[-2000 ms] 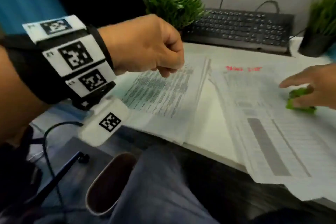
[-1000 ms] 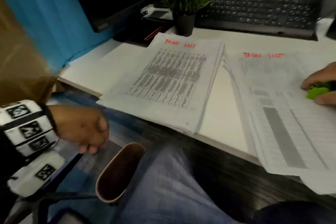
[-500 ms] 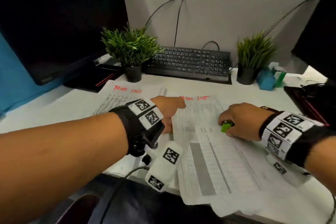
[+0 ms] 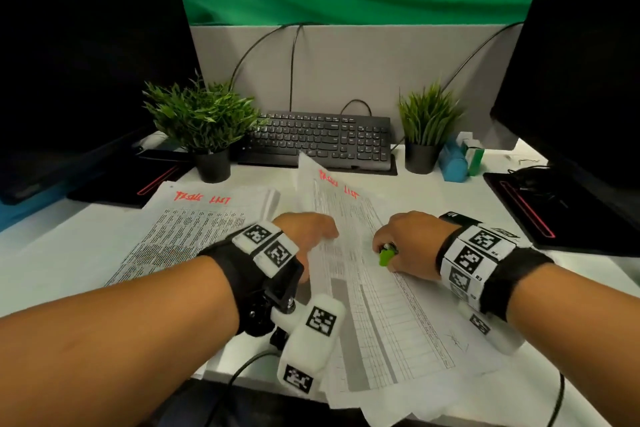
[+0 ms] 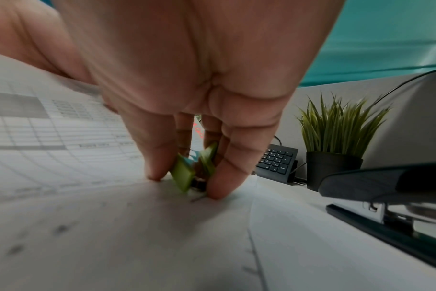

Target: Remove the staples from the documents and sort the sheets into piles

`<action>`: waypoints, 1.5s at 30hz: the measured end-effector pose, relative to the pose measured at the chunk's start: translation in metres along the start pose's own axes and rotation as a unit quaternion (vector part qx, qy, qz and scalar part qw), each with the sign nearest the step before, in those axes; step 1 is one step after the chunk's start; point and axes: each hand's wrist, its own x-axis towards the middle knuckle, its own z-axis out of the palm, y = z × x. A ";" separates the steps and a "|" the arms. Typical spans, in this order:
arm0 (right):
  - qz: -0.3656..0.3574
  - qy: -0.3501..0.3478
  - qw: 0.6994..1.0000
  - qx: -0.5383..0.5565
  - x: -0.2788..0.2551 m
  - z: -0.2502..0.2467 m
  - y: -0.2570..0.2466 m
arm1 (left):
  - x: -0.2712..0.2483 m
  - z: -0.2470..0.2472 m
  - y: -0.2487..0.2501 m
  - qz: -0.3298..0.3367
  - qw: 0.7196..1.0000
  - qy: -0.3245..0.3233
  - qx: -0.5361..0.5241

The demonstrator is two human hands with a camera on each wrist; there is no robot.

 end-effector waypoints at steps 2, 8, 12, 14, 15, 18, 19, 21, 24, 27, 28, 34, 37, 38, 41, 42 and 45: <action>0.006 -0.001 1.000 0.002 0.000 0.001 0.000 | -0.020 -0.001 -0.001 0.022 0.998 -0.012 0.063; 0.019 -0.010 0.998 0.055 -0.009 -0.009 0.007 | -0.005 -0.023 -0.018 0.115 0.986 0.099 0.061; 0.077 0.040 0.994 0.070 -0.010 -0.027 0.026 | -0.013 -0.063 0.008 0.244 0.960 0.127 0.051; 0.102 0.004 0.994 0.025 -0.010 -0.022 0.030 | -0.018 -0.091 0.023 0.290 0.947 0.137 0.013; 0.106 -0.014 0.994 0.009 -0.009 -0.015 0.030 | -0.022 -0.103 0.029 0.306 0.943 0.127 -0.019; 0.099 -0.015 0.995 -0.008 -0.010 0.002 0.026 | -0.023 -0.137 0.030 0.334 0.927 0.111 -0.128; 0.099 -0.008 0.995 -0.004 -0.011 0.001 0.025 | -0.024 -0.144 0.029 0.333 0.922 0.106 -0.168; 0.111 0.010 0.993 0.025 -0.016 -0.008 0.023 | -0.025 -0.151 0.024 0.324 0.903 0.072 -0.271; 0.148 0.119 0.970 0.154 -0.028 -0.039 0.019 | -0.025 -0.152 0.013 0.265 0.849 0.004 -0.456; 0.079 0.167 0.810 0.556 -0.043 -0.068 0.007 | -0.030 -0.148 0.015 0.231 0.808 -0.053 -0.539; 0.032 0.146 0.732 0.665 -0.049 -0.074 -0.002 | -0.026 -0.142 0.014 0.235 0.820 -0.055 -0.520; -0.034 0.247 0.530 0.811 -0.031 -0.076 -0.030 | -0.028 -0.095 0.012 0.223 0.878 -0.044 -0.421; 0.001 0.299 0.503 0.811 -0.022 -0.078 -0.021 | -0.029 -0.094 0.009 0.213 0.877 -0.040 -0.428; 0.006 0.303 0.503 0.810 -0.021 -0.078 -0.017 | -0.028 -0.096 0.009 0.217 0.877 -0.031 -0.428; 0.006 0.293 0.513 0.807 -0.025 -0.076 -0.011 | -0.026 -0.106 0.007 0.231 0.878 -0.024 -0.419; 0.006 0.292 0.517 0.805 -0.026 -0.075 -0.009 | -0.025 -0.108 0.006 0.233 0.879 -0.022 -0.415; -0.005 0.286 0.513 0.809 -0.028 -0.072 -0.004 | -0.024 -0.112 0.004 0.224 0.882 -0.014 -0.414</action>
